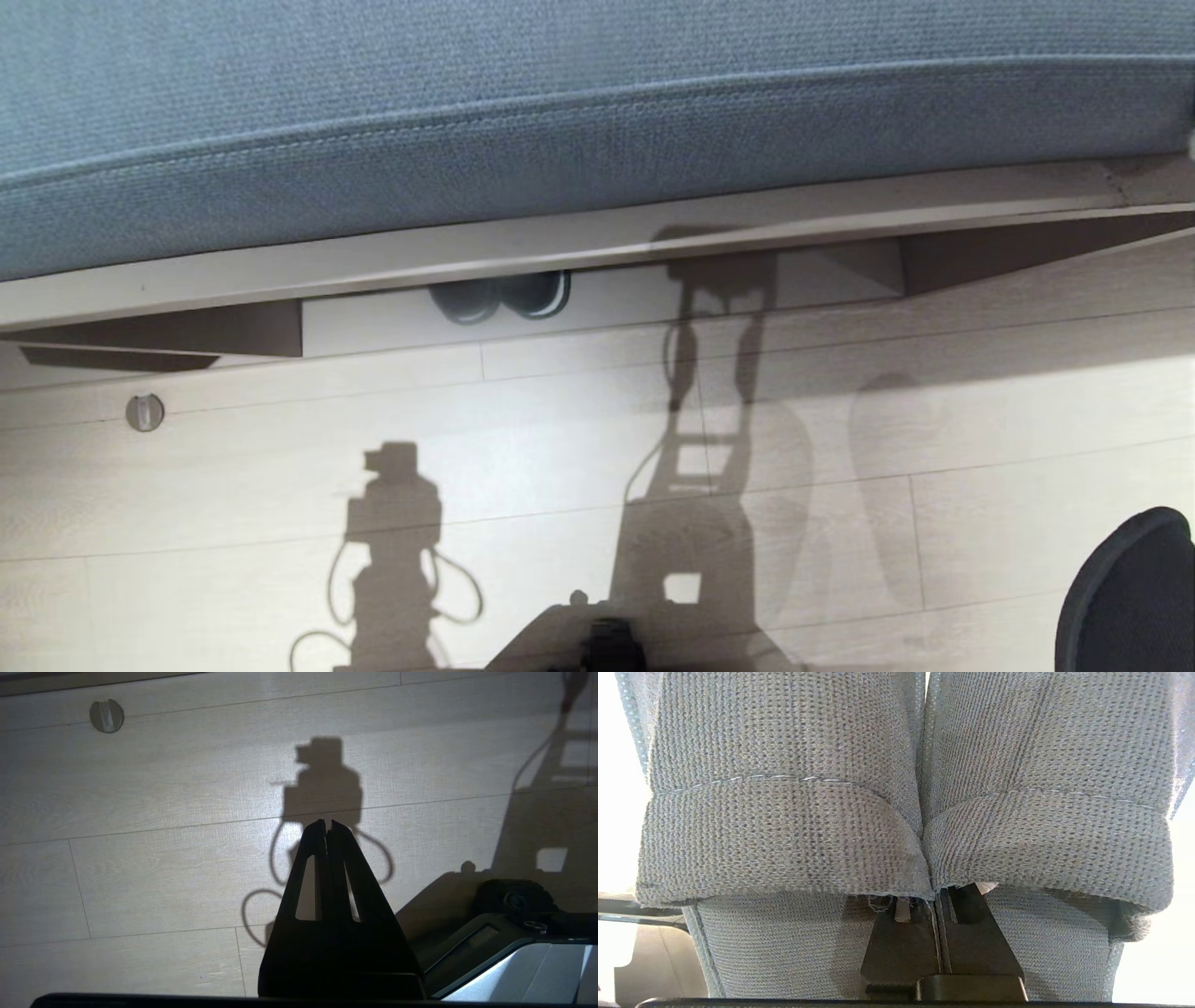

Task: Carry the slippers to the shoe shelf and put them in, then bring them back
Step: Place the slippers into the shoe cabinet

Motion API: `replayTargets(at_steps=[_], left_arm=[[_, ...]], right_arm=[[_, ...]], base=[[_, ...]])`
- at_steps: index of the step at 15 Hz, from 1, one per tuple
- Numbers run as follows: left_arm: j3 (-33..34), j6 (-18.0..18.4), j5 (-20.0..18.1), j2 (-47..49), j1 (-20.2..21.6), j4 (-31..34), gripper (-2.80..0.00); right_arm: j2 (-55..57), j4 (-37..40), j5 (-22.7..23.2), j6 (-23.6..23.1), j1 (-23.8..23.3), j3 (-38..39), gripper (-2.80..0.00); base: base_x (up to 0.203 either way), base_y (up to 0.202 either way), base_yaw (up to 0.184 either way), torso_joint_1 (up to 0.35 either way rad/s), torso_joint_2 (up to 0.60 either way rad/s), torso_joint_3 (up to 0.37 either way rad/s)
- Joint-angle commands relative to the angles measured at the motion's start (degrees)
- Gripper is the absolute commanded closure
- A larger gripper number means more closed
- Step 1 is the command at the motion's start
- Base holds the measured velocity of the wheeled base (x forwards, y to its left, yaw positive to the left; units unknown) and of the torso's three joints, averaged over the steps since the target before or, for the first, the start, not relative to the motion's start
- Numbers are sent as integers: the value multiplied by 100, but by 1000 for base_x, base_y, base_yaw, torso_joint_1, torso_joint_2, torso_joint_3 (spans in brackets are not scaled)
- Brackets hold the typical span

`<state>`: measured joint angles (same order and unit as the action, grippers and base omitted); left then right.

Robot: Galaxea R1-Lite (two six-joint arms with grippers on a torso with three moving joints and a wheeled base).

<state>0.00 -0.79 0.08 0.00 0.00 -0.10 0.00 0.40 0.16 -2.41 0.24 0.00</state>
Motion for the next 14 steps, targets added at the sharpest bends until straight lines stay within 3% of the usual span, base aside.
replayTargets(at_steps=[1,9,14], left_arm=[[0,0,1,0,0,1,0],[0,18,1,0,7,1,0],[0,18,1,0,8,1,0]], right_arm=[[0,4,2,13,2,0,0],[9,-27,10,77,2,1,0],[541,209,77,50,2,-559,0]], base=[[0,0,0,2,2,-189],[0,0,0,2,1,-34],[0,0,0,0,0,0]])
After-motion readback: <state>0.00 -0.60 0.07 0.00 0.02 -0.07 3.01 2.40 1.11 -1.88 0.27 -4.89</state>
